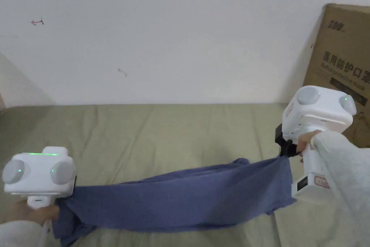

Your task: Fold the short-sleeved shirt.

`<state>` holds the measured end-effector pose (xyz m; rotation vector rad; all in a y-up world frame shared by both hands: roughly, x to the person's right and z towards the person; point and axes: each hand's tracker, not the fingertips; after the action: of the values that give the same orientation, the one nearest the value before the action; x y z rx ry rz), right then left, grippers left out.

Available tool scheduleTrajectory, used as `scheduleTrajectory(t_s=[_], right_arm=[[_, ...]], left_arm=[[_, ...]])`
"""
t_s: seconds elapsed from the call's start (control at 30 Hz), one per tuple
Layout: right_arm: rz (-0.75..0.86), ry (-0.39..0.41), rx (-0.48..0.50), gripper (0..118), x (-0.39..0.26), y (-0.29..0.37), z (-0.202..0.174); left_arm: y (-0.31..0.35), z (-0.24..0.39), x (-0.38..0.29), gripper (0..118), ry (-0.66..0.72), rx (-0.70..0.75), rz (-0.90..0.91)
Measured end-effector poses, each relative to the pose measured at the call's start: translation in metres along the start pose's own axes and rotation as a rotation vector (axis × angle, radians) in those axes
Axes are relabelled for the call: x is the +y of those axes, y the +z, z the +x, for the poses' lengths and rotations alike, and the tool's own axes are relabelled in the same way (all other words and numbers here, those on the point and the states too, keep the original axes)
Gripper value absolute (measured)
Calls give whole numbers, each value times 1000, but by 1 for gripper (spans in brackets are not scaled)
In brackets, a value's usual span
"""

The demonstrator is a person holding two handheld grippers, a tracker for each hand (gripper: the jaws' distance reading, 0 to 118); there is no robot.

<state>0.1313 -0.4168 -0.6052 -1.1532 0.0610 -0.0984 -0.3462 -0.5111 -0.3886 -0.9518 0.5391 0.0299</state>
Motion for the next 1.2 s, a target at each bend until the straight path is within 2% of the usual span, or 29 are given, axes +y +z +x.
scheduleTrajectory(t_s=[0.03,0.13,0.2,0.27,0.43,0.5,0.57,0.63,0.7,0.8,0.93,1.07,1.2], right_arm=[[-42,32,-12,5,-9,-17,2],[-90,47,-55,5,-37,-47,10],[-105,17,7,5,-51,-43,22],[-76,3,24,6,-62,-28,35],[-25,8,129,5,-113,27,72],[-1,52,138,6,-149,50,87],[-4,54,107,6,-187,66,105],[-25,5,122,5,-232,80,125],[-49,5,143,6,-273,87,145],[-96,24,123,5,-336,100,171],[-147,-18,157,6,-406,117,199],[-166,-26,170,6,-445,128,203],[-151,20,149,5,-455,130,196]], left_arm=[[-9,3,-13,7,-7,-6,-28],[-24,-1,-39,7,18,-18,-68],[-14,-11,-49,7,69,-56,-46],[4,-25,-58,7,105,-77,0],[65,-40,-98,7,76,-67,64],[96,-44,-126,7,89,-63,93],[127,-48,-161,7,116,-78,116],[154,-50,-201,7,146,-81,122],[175,-51,-241,7,125,-91,105],[196,-59,-293,7,18,-89,65],[215,-82,-337,7,33,-97,48],[225,-90,-360,7,-21,-93,37],[233,-93,-367,7,-34,-99,58]])
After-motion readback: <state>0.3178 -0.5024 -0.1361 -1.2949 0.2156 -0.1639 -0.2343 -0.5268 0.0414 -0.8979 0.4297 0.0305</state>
